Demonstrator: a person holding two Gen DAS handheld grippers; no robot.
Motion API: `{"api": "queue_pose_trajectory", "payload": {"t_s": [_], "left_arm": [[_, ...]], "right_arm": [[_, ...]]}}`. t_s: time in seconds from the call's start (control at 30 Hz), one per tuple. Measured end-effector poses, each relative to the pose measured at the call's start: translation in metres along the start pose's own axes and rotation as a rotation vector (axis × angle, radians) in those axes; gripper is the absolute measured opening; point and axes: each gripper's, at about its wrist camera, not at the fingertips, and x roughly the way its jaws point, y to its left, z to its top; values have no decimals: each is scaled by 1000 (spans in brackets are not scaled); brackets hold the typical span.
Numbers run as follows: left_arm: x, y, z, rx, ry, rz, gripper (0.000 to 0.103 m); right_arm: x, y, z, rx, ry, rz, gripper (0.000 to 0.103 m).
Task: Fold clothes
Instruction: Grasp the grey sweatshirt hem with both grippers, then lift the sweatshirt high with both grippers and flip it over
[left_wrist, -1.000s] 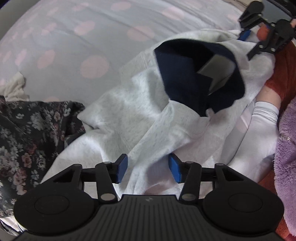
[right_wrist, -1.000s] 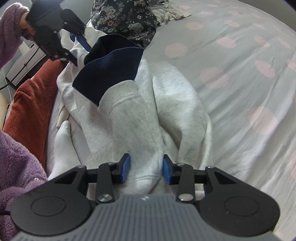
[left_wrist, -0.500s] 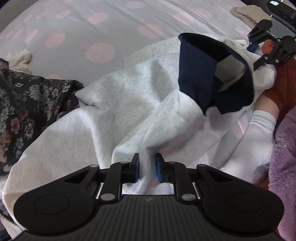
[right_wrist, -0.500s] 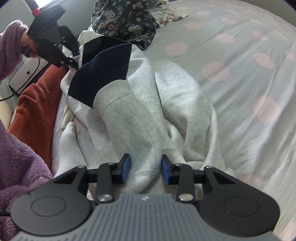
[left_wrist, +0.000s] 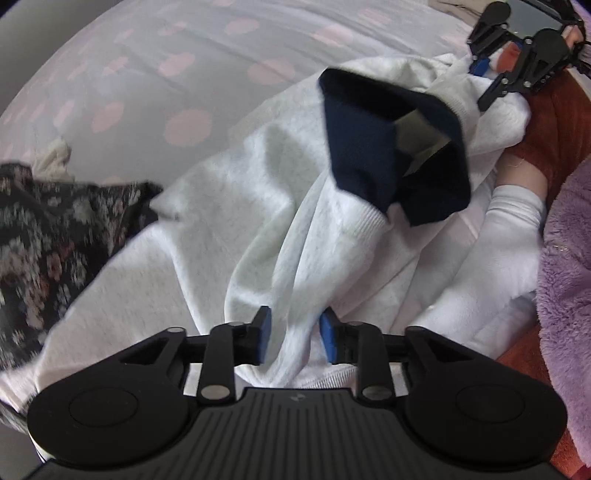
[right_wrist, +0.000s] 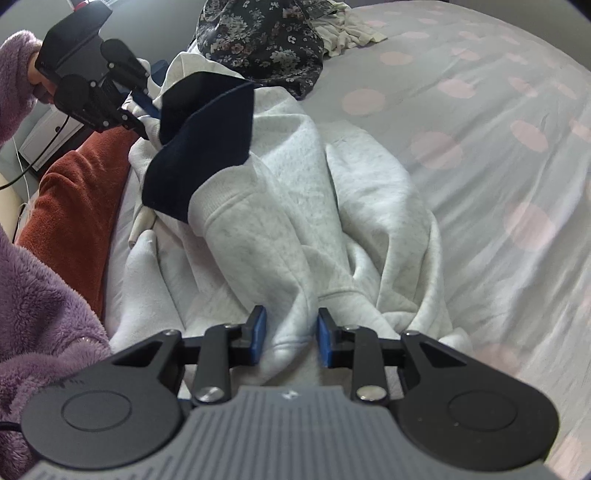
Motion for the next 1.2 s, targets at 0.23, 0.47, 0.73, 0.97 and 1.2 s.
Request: {"api": "queue_pose_trajectory", "payload": {"t_s": [0.23, 0.47, 0.73, 0.97, 1.2], "left_arm": [[20, 0, 18, 105, 86, 20, 48], [51, -2, 13, 109, 119, 10, 27], [26, -6, 8, 24, 69, 58, 10], [-53, -8, 31, -141, -85, 230, 5], [-151, -30, 57, -207, -306, 427, 4]], "right_arm": [[2, 4, 22, -96, 48, -36, 46], [30, 4, 18, -87, 106, 78, 42], [2, 36, 9, -170, 31, -15, 9], [-67, 66, 32, -342, -137, -411, 7], [-139, 96, 57, -493, -343, -829, 6]]}}
